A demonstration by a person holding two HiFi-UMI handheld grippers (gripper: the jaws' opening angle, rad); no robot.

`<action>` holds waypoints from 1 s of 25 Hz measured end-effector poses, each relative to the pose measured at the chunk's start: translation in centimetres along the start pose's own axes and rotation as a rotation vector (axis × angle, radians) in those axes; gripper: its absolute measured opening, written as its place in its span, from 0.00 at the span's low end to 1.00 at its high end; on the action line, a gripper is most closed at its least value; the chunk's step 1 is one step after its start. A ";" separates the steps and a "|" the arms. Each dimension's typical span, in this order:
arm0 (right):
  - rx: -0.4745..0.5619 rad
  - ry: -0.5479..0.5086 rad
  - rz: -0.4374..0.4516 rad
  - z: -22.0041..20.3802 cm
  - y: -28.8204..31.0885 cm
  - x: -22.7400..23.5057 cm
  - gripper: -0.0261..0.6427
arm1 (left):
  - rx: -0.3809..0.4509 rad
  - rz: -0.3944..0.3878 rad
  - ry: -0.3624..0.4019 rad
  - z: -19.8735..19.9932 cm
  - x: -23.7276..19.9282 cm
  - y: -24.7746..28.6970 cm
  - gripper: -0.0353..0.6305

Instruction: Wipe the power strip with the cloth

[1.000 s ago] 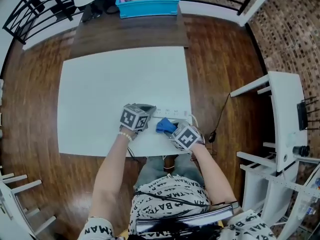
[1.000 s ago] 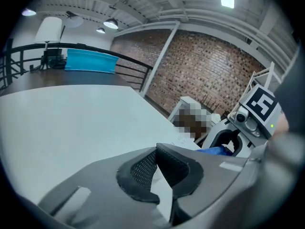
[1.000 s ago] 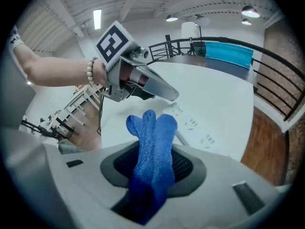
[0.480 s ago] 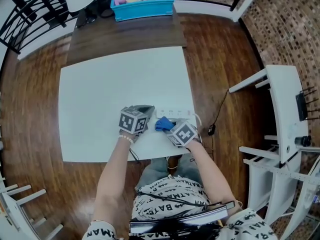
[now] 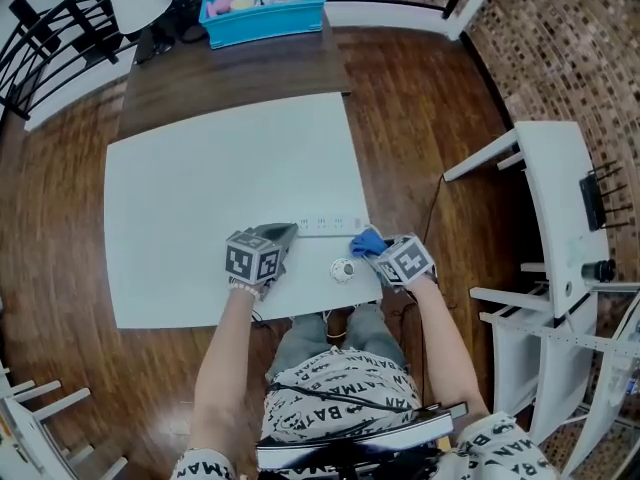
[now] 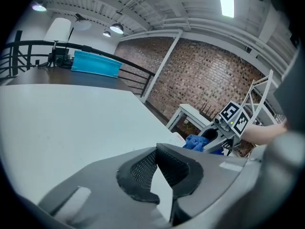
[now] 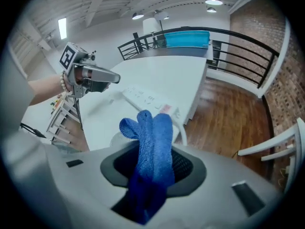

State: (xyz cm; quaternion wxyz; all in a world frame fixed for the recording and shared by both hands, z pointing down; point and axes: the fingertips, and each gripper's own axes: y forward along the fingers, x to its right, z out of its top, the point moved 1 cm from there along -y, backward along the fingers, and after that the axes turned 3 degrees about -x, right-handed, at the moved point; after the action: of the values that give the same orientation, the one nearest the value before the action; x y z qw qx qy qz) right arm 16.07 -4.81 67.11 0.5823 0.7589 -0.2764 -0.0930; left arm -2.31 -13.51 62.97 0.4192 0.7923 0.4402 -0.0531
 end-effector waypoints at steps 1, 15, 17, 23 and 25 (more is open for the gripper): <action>0.004 0.020 -0.021 -0.5 -0.7 1.1 0.27 | 0.003 0.000 -0.009 -0.2 0.4 0.1 0.05; 0.146 0.080 -0.125 2.7 -1.0 4.1 0.27 | 0.107 0.045 -0.128 -1.9 3.3 -2.7 0.05; 0.139 0.071 -0.111 1.4 -1.1 3.2 0.27 | 0.117 0.056 -0.155 -2.4 3.2 -3.0 0.05; 0.236 0.100 -0.085 0.5 -3.9 2.4 0.27 | 0.143 0.063 -0.187 -2.7 4.4 -3.1 0.05; 0.333 0.165 0.006 1.4 -5.6 1.4 0.27 | 0.173 0.094 -0.211 -2.5 4.5 -3.5 0.05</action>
State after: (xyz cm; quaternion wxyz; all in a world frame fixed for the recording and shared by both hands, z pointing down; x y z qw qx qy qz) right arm 18.31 -5.78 61.72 0.4696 0.8490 -0.2413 0.0184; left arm -2.90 -7.86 60.38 0.3951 0.8353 0.3499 -0.1543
